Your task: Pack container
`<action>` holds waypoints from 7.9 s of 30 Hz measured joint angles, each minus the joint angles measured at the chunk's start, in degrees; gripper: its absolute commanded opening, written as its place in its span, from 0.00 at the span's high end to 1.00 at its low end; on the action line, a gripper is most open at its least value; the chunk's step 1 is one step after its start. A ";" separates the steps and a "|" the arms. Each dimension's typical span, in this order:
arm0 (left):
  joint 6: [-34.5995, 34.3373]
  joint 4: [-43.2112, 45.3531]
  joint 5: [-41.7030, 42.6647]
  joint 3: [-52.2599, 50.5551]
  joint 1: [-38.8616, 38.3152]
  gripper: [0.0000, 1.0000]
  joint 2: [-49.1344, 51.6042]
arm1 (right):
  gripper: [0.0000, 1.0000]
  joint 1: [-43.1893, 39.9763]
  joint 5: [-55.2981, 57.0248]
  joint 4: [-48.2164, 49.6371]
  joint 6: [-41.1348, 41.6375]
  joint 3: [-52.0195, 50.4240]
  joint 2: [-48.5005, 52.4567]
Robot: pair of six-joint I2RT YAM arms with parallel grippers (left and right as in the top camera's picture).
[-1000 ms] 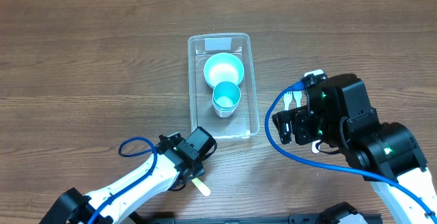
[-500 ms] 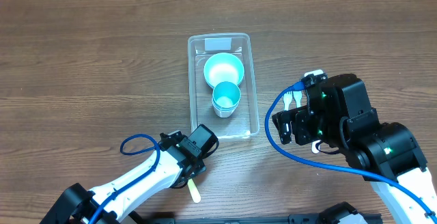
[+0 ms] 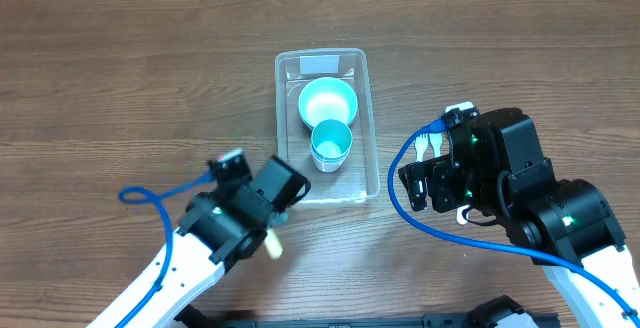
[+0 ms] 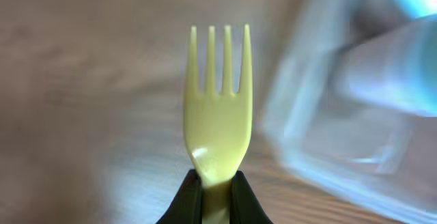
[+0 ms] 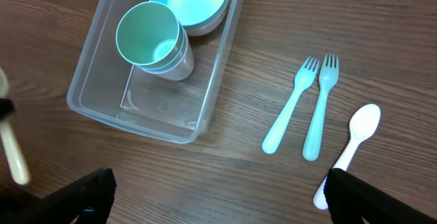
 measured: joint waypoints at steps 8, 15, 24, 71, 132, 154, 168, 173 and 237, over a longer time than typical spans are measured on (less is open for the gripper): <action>56.30 22.25 1.57 10.93 0.00 0.96 -0.42 | 0.00 0.00 0.59 0.59 0.00 0.00 0.00; 91.27 27.69 19.30 11.08 -0.02 0.96 2.80 | 0.00 -7.13 4.11 1.18 3.52 0.00 -3.58; 111.93 22.56 22.91 11.21 0.00 0.96 17.09 | 0.00 -11.34 4.94 1.70 5.16 0.02 -11.06; 75.56 0.15 37.73 28.85 35.93 0.00 4.00 | 0.25 -29.24 4.66 24.35 13.29 -21.33 19.71; 75.56 0.13 37.57 28.85 35.93 0.00 4.00 | 0.96 8.61 -22.60 20.55 -44.48 -1.09 23.63; 75.56 0.13 37.57 28.85 35.93 0.00 4.00 | 0.45 11.87 -21.18 24.85 -45.88 0.63 29.18; 75.56 0.13 37.57 28.85 35.93 0.00 4.00 | 0.42 -18.91 1.33 14.23 6.23 2.25 23.43; 75.56 0.15 37.57 28.85 35.93 0.00 4.00 | 0.42 -19.39 3.26 14.14 8.39 -1.68 33.92; 75.56 0.11 37.59 28.89 35.93 0.00 4.00 | 0.96 4.13 -13.05 1.03 -24.44 22.91 28.00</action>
